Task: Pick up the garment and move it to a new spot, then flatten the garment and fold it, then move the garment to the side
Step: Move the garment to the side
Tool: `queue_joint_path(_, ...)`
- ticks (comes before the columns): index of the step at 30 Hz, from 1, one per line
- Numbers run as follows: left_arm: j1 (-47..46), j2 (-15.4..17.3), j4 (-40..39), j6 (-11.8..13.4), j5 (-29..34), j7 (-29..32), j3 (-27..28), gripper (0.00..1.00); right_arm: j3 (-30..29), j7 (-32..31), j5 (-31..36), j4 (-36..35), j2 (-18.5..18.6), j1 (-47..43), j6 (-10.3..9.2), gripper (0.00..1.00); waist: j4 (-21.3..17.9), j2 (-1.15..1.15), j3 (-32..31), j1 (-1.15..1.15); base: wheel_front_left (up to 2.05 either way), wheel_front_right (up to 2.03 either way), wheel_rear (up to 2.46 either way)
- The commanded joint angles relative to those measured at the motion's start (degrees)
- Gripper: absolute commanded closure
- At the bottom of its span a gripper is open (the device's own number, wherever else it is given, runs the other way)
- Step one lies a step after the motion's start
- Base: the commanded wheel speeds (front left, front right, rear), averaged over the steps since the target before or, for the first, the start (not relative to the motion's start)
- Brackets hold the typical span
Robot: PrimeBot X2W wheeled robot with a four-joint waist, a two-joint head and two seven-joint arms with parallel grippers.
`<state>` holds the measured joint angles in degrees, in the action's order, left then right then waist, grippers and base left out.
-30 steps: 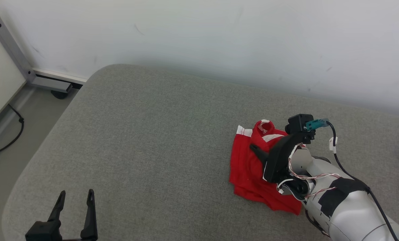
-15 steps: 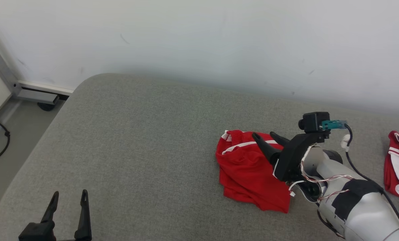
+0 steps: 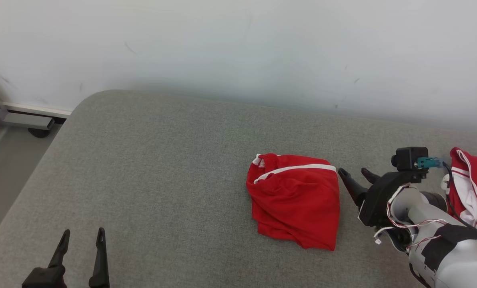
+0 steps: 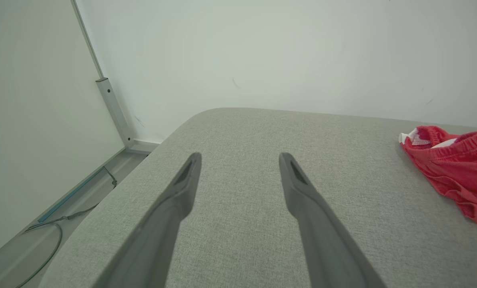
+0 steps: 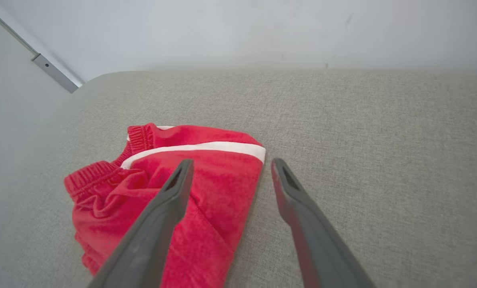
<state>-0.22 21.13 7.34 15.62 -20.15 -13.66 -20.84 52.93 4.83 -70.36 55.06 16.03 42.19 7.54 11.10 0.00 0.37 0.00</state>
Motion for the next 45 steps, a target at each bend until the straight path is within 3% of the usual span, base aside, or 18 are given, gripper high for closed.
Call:
queue_joint_path(1,-0.11,0.34,-0.17,0.09,-0.40,0.02,-0.09,0.00,0.08,-0.15,-0.05,1.13,-0.16,-0.19,-0.12,0.00,0.15,0.00,0.09,0.00,0.00,0.00,0.00)
queue_joint_path(12,-1.43,0.26,0.10,-0.48,-0.40,-0.06,-1.09,0.00,-0.20,-3.66,-2.15,10.90,-3.89,1.58,-0.12,0.00,3.09,0.00,1.13,0.00,0.00,0.00,0.00)
queue_joint_path(18,-2.03,0.18,0.82,-0.95,-0.76,-0.32,-1.39,0.00,-0.56,-6.20,-3.28,15.39,-4.16,0.67,-0.12,0.00,5.44,0.00,1.47,0.00,0.00,0.00,0.00)
queue_joint_path(34,-2.43,0.12,1.22,-0.71,-1.11,-0.62,-1.59,0.00,-3.80,-15.21,-8.76,18.28,-6.45,-0.85,-0.12,0.00,6.93,0.00,1.99,0.00,0.00,0.00,0.00)
queue_joint_path(35,-2.54,0.08,1.27,-0.77,-1.12,-0.65,-1.65,0.00,-3.86,-15.21,-8.86,18.31,-6.44,-0.79,-0.12,0.35,6.98,0.00,2.06,0.00,0.00,0.00,0.00)
queue_joint_path(36,-2.67,0.08,1.35,-0.81,-1.16,-0.67,-1.69,0.00,-3.86,-15.11,-8.89,18.25,-6.48,-0.71,-0.12,0.90,7.04,0.00,2.17,0.00,0.00,0.00,0.00)
queue_joint_path(37,-2.81,0.10,1.43,-0.89,-1.19,-0.71,-1.69,0.00,-3.96,-14.66,-8.98,17.71,-6.52,-0.67,-0.12,1.00,7.09,0.00,2.25,0.00,0.00,0.00,0.00)
queue_joint_path(45,-2.70,0.52,2.04,-0.85,-1.29,-0.98,-1.12,0.00,-3.89,-12.29,-8.70,15.42,-5.57,-0.70,-0.12,1.00,6.74,0.00,2.00,0.00,0.00,0.00,0.00)
